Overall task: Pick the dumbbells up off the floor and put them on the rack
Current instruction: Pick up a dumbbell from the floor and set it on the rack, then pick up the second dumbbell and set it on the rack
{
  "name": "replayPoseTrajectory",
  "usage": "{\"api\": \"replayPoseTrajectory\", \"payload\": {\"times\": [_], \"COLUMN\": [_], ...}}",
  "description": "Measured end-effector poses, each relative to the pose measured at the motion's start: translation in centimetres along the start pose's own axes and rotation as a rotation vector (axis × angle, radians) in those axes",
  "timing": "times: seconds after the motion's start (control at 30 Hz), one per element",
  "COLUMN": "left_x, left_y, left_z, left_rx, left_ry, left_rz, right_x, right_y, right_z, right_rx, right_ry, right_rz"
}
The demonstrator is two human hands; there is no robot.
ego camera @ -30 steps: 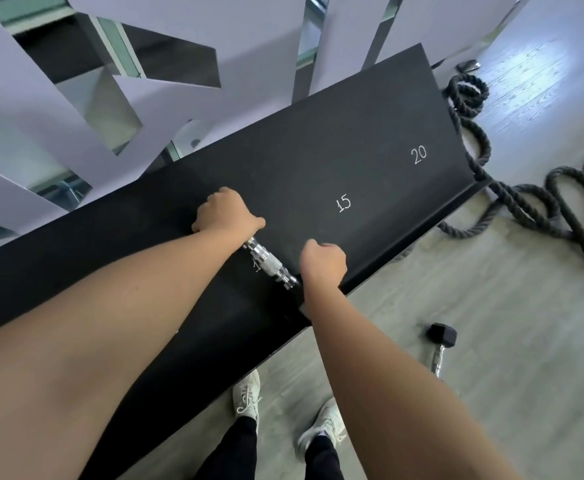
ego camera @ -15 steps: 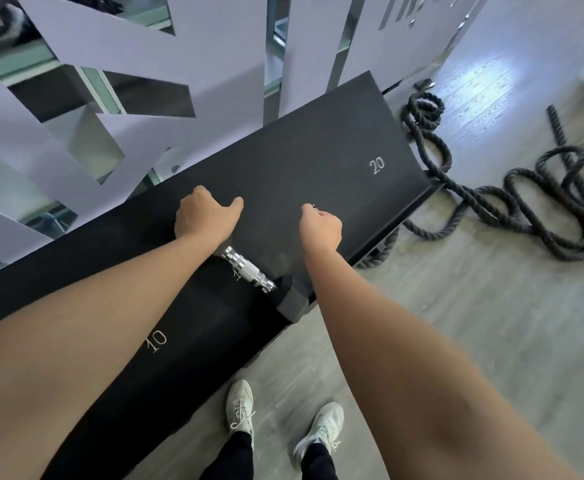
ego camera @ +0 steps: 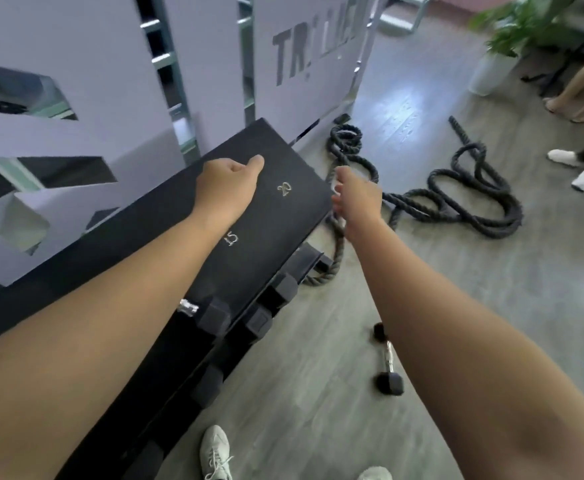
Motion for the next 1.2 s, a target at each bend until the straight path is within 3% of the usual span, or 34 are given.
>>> {"api": "replayPoseTrajectory", "payload": {"times": [0.3,0.53,0.73,0.87,1.03,1.2], "left_x": [27.2,40.3,49.3,55.7,64.2,72.6], "left_y": [-10.7,-14.1,-14.4,-13.1,-9.5,-6.5], "left_z": [3.0,2.5,-0.2,-5.6,-18.0,-35.1], "left_rx": [-0.004,0.076,0.136,0.143,0.228,0.238], "left_ry": [0.043,0.210,0.347,0.461,0.625,0.698], "left_rz": [-0.284,-0.517,-0.729,-0.866,-1.026,-1.091], "right_x": [-28.8,-40.4,-44.3,-44.4,-41.9,-37.7], "right_y": [3.4,4.7,5.9,7.9,12.6,18.9], "right_z": [6.2,13.7,20.8,27.7,42.0,60.1], "right_rx": [0.084,0.237,0.393,0.524,0.698,0.829], "right_ry": [0.170,0.324,0.448,0.553,0.672,0.762], "right_rz": [0.168,0.340,0.525,0.672,0.846,0.946]}}
Point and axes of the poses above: each hand's wrist, its own y-axis towards the middle knuckle, its own x-axis out of the palm, z = x × y, the point moved 3 cm from there along y, towards the middle knuckle, and after that the axes turned 10 degrees about -y, right-handed, at the moved point
